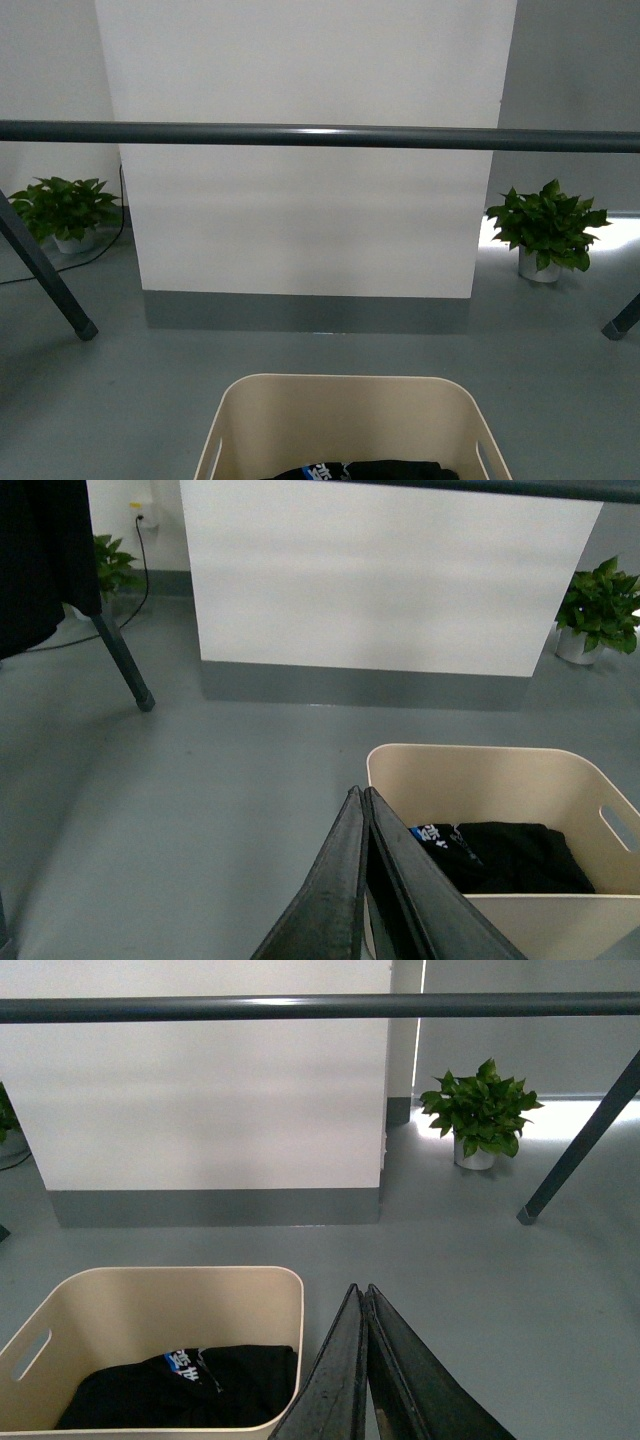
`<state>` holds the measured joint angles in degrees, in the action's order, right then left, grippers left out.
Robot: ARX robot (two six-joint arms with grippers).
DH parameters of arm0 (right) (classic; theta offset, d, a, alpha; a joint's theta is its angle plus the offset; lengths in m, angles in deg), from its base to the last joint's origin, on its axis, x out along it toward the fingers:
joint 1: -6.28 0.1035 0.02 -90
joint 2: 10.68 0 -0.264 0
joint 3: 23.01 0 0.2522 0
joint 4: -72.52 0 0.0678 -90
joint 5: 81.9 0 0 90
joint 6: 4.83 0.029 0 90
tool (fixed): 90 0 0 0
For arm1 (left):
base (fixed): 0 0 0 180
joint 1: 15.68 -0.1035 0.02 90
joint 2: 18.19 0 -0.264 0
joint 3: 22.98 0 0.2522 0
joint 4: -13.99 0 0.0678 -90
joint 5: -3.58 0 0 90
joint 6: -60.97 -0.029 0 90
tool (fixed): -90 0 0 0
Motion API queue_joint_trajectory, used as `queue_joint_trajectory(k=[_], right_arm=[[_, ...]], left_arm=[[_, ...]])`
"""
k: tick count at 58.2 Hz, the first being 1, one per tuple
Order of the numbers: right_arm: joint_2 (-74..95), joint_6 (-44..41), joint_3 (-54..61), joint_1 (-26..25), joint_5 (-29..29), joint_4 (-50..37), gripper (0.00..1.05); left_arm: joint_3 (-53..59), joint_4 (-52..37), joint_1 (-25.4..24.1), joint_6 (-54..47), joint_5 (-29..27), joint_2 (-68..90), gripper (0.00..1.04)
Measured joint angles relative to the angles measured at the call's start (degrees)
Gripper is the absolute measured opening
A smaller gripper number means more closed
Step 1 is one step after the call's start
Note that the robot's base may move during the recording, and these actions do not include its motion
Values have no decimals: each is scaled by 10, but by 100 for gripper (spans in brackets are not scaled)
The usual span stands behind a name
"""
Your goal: Move hamper under clothes hanger
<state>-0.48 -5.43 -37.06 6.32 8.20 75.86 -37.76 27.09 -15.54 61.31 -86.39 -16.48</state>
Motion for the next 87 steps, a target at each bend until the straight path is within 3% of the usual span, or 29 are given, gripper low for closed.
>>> queue_joint_trajectory(k=[8,51,53,67,80,87], right_arm=[[-89,0,0,0,-2,100,2],[-99,0,0,0,-2,103,2],[-99,0,0,0,-2,103,6],[-99,0,0,0,-2,103,48],[-99,0,0,0,-2,103,97],[-99,1,0,0,-2,103,96]], left_arm=[[0,5,0,0,0,-14,3],[0,6,0,0,0,-15,3],[0,6,0,0,0,-15,4],[0,6,0,0,0,-15,47],[0,6,0,0,0,-15,97],[0,6,0,0,0,-15,98]])
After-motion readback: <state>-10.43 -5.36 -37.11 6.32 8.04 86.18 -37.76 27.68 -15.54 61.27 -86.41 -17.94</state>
